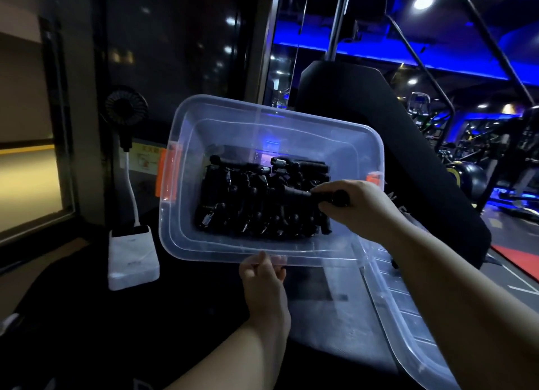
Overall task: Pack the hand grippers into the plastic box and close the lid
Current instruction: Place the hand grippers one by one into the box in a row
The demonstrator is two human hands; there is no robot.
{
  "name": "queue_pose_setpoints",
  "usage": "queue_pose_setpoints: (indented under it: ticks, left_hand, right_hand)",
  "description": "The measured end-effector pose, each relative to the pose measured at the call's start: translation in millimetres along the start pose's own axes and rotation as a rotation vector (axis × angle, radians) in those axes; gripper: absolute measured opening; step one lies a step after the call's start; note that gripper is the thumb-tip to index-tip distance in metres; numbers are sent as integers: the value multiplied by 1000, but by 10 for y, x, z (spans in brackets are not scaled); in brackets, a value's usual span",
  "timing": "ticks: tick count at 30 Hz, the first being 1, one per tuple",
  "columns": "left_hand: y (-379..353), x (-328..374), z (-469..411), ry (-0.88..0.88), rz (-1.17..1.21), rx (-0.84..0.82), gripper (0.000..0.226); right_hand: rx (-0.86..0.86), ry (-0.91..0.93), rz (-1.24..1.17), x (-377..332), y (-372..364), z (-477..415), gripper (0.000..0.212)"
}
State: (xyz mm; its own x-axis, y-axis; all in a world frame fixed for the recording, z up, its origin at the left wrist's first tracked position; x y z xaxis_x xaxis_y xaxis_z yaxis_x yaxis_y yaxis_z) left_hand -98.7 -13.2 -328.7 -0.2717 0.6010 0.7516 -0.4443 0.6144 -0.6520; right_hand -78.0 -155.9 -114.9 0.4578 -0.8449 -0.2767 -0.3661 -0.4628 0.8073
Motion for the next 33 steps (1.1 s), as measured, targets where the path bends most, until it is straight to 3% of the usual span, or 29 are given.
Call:
queue_pose_setpoints:
  ticks: [7,18,23,29,33]
  left_hand:
    - [-77,174,-50,3,-145,-95,28]
    - [-135,310,-206,122,-71,-362,17]
    - [-111,341,-254,75,-125,-442,10]
    - [-88,349,-306,6,-149,-444,5]
    - [-71,348,-325,-14,-168,-419,19]
  right_hand:
    - [68,80,78,-272,-154,-238,32]
    - [178,66,50,-534,-338,-761,25]
    - [268,58,-9,-662,-429,-1042,22]
    - [191,-5,-22,-676,-812,-1488,25]
    - [141,-49,-41,-666,-1069,-1667,22]
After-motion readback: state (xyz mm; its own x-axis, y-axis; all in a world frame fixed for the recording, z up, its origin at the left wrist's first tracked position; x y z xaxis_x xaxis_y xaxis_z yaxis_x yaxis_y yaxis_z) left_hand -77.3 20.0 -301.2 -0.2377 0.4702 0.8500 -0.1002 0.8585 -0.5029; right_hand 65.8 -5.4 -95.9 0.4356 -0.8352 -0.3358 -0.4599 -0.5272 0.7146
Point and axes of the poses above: each hand's wrist, its own z-axis away from the middle knuckle, its own y-axis out of the back of the hand, x = y × z, the point moved 10 cm from there along -z, towards the middle knuckle, and after that the axes turned 4 degrees about -y, right-handed, at the moved point
